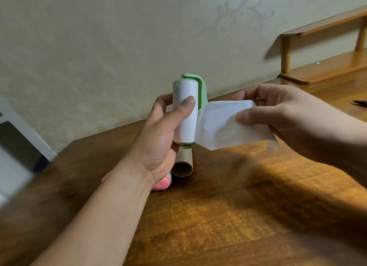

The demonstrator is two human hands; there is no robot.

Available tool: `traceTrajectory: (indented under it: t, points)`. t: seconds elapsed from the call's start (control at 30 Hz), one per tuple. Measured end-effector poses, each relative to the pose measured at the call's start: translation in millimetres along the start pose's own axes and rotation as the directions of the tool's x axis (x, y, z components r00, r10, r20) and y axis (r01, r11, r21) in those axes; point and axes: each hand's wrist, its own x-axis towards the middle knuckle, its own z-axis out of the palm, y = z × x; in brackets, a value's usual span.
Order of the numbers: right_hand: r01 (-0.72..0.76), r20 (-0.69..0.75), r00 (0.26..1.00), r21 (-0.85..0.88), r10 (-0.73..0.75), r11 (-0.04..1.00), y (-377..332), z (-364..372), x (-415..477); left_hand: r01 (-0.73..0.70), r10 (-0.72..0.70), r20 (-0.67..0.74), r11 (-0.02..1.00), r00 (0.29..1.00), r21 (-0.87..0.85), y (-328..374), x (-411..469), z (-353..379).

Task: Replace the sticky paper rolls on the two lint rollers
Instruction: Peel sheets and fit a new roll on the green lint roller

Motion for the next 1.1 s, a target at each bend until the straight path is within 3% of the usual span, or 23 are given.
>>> traceTrajectory:
  t: [0.13,0.27,0.5,0.63,0.9,1.1]
  points:
    - [-0.029,0.007,1.000,-0.018,0.029,0.999,-1,-1,0,0.035,-0.034,0.021,0.997,0.999,-0.062,4,-3,3]
    - [-0.102,0.064,0.993,-0.014,0.102,0.995,-1,-3,0,0.074,-0.073,-0.062,0.997,0.995,0.014,10,-8,9]
    - [0.023,0.185,0.983,-0.019,-0.019,1.000,-1,-1,-1,0.085,-0.082,-0.047,0.993,0.996,0.078,15,-18,23]
    - [-0.015,0.276,0.961,-0.042,0.026,0.999,1,-3,-1,0.099,-0.096,-0.042,0.990,0.995,0.096,15,-19,24]
    - [0.030,0.337,0.941,-0.129,0.016,0.991,1,-5,-2,0.087,-0.087,-0.004,0.995,0.996,0.047,17,-16,18]
    - [0.030,0.361,0.931,-0.221,0.053,0.975,1,-5,-1,0.074,-0.079,0.045,0.992,0.996,0.101,17,-11,9]
